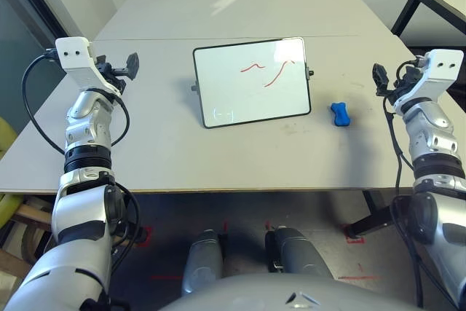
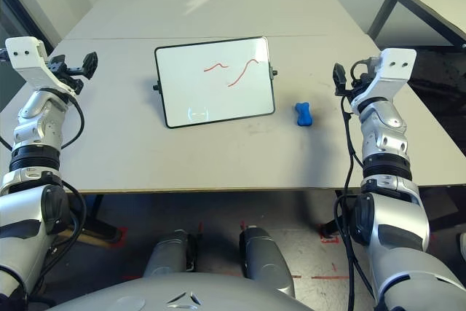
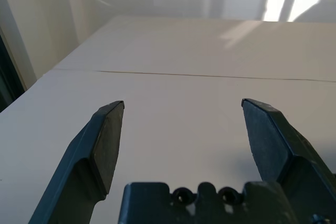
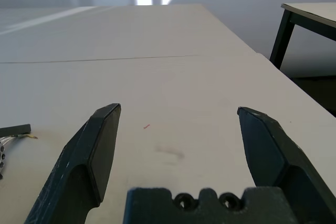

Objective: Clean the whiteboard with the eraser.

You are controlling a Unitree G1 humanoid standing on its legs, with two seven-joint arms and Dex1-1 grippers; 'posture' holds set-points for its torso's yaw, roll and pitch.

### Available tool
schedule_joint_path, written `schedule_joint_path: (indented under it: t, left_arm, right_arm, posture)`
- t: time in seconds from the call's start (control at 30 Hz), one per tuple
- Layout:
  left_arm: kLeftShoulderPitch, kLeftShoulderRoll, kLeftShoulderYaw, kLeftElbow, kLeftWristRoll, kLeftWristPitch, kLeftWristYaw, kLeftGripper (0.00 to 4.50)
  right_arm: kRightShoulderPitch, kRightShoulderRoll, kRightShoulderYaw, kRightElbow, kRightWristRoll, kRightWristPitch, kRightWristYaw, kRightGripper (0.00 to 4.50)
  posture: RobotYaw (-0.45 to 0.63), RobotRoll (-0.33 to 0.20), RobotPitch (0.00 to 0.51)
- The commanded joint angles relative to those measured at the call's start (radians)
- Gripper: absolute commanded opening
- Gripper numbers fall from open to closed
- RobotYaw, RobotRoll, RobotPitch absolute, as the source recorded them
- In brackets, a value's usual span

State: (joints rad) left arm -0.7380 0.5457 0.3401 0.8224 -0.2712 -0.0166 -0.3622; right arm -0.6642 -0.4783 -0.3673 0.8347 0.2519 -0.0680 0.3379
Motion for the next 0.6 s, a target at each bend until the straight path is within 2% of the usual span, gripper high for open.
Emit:
schedule_joint_path:
  t: [0.03,0.37,0.53,0.6]
  left_arm:
    - [-0.016,-0.002,-0.011,0.02,0.013,-0.009,-0.008,4.5]
    - [-0.015,0.002,-0.016,-0.031,-0.007,0.008,-0.047,4.5]
    - [0.032,-0.008,-0.035,-0.187,-0.046,0.087,-0.149,4.5]
    - [0.074,-0.011,-0.063,-0.304,-0.066,0.144,-0.207,4.5]
  right_arm:
    - [0.008,-0.001,-0.001,-0.01,0.007,0.011,-0.003,4.47]
    - [-0.026,-0.004,0.002,0.016,0.004,0.009,-0.005,4.47]
    - [-0.023,-0.008,0.013,0.005,-0.004,0.017,0.004,4.47]
    - [-0.024,-0.012,0.015,0.003,-0.005,0.026,0.006,4.47]
  posture:
    - [-0.09,0.0,0.026]
    - [-0.08,0.0,0.023]
    - [-0.08,0.0,0.031]
    - [-0.08,0.0,0.037]
